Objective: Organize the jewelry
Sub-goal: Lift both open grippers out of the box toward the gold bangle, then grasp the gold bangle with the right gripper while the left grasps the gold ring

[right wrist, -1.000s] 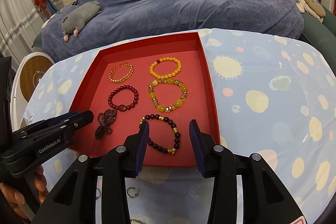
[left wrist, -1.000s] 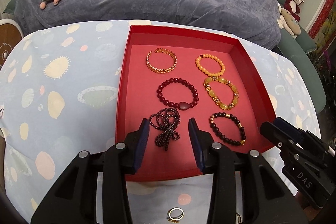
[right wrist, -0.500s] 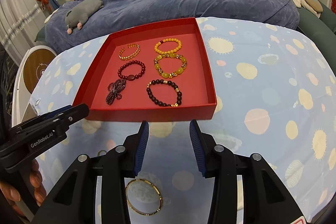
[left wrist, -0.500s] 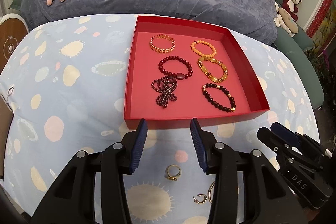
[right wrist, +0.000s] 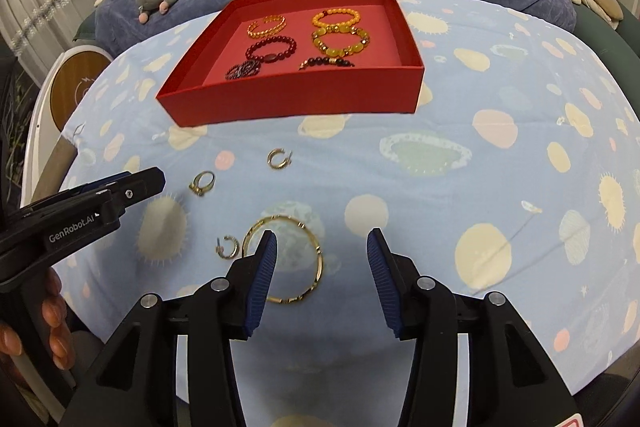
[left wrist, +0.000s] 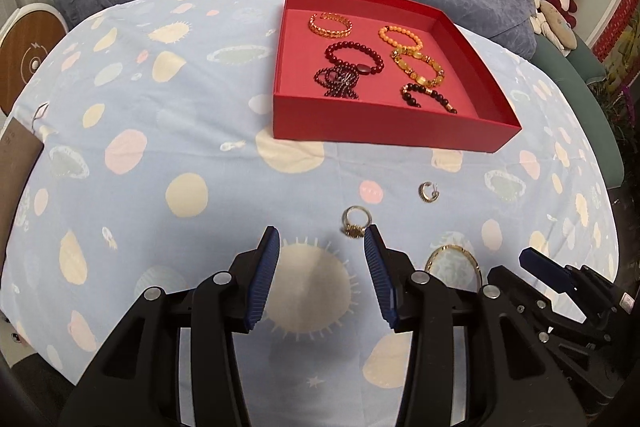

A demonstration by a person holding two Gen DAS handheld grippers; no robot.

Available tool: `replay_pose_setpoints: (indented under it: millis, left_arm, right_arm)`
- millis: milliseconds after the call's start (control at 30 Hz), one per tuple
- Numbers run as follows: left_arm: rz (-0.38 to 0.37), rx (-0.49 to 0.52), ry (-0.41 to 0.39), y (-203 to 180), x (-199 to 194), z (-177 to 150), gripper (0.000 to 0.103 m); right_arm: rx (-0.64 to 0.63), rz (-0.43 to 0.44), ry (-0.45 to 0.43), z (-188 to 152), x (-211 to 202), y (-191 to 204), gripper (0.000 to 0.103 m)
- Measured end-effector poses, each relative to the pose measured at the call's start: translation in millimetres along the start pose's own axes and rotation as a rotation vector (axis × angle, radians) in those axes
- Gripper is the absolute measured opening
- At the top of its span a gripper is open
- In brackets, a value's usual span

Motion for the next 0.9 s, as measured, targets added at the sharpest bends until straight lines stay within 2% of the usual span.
replay_pose_setpoints:
  millis: [200,300,500,733,833,900]
  left_arm:
    - [0.014,0.007,0.018,4.9,0.7,-20.1,0.042]
    - [0.023,0.0,0.026,7.9,1.3,-26.0,0.049]
    - [0.033,-0.004,0.032,13.2,2.8,-31.9,0.053]
    - [0.035,-0.017,0.039,18.2,6.2,-32.7,0.053]
    - [0.035,-0.016,0.039,18.0,6.5,-32.4,0.053]
    - [0.034,-0.017,0.04,17.9,6.4,-32.6,0.055]
  right_arm:
    - [-0.041,-0.002,0.033,-14.1,11.1,13.9,0.055]
    - [-0.056,-0.012,0.044,-15.4,18.0,16.2,0.058]
    - [-0.066,-0.026,0.066,-16.7,31.9,17.2,0.058]
    - [-0.082,-0.043,0.05,-12.4,36.7,18.4,0.059]
    - [-0.094,-0.059,0.047,-10.8,37.0,17.7,0.054]
    - [-0.092,-0.051,0.046,-10.4,36.4,16.6,0.053]
Point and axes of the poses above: each gripper's, at about its wrist camera, not at the fingertips, and x roughly the way its jaws point, y to its left, z to its top, the point moved 6 cm from there along x, roughly the way its jaws point, and after that the axes turned 15 degrees about z, right-handed, at the moved point
